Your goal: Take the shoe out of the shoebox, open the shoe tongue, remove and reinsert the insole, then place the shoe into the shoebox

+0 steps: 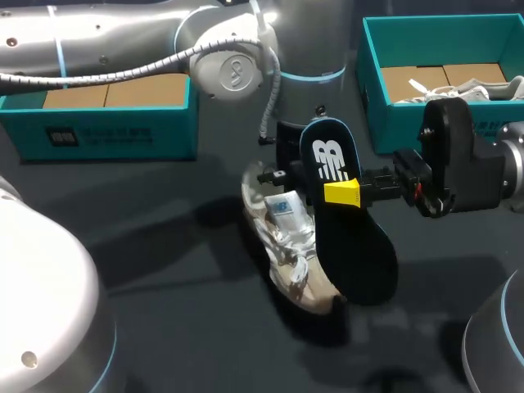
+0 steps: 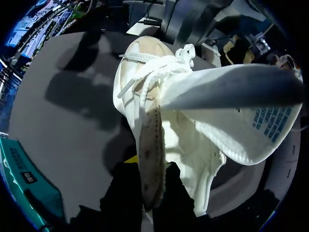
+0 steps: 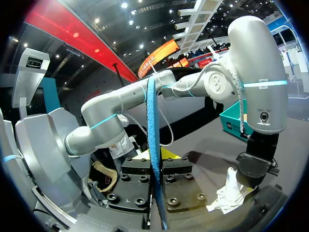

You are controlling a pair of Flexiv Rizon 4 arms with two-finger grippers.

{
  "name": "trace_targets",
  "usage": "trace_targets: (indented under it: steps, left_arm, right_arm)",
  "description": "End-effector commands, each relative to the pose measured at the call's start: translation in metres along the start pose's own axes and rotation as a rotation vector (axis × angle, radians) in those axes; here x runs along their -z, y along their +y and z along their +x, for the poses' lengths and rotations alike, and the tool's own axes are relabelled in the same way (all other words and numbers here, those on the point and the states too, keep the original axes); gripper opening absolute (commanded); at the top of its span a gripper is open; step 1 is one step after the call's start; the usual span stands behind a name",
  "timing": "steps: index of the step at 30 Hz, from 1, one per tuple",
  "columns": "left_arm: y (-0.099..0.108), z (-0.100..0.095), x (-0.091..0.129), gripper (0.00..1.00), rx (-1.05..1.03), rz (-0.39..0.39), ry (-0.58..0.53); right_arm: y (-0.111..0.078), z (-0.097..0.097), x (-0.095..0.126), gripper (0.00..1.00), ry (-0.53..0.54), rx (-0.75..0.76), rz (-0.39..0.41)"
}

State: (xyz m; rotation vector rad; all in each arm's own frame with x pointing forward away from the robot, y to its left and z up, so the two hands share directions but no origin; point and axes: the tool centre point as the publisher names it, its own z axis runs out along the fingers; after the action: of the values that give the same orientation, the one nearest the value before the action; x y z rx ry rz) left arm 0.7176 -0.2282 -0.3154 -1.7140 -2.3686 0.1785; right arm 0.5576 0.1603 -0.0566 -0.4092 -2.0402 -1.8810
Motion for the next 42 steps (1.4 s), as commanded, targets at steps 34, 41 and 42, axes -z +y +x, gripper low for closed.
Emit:
trace_targets:
  steps: [34,41,42]
  left_arm:
    - [-0.017,-0.011,-0.071,0.00,-0.360,-0.130,0.095]
    - [-0.020,-0.015,-0.075,0.00,-0.386,-0.141,0.088]
    - [-0.020,-0.015,-0.075,0.00,-0.392,-0.143,0.086]
  right_arm:
    - [-0.001,-0.001,-0.002,0.00,-0.001,-0.001,0.000]
    - [-0.001,-0.001,-0.002,0.00,-0.001,-0.001,0.000]
    - [-0.001,-0.001,-0.002,0.00,-0.001,-0.001,0.000]
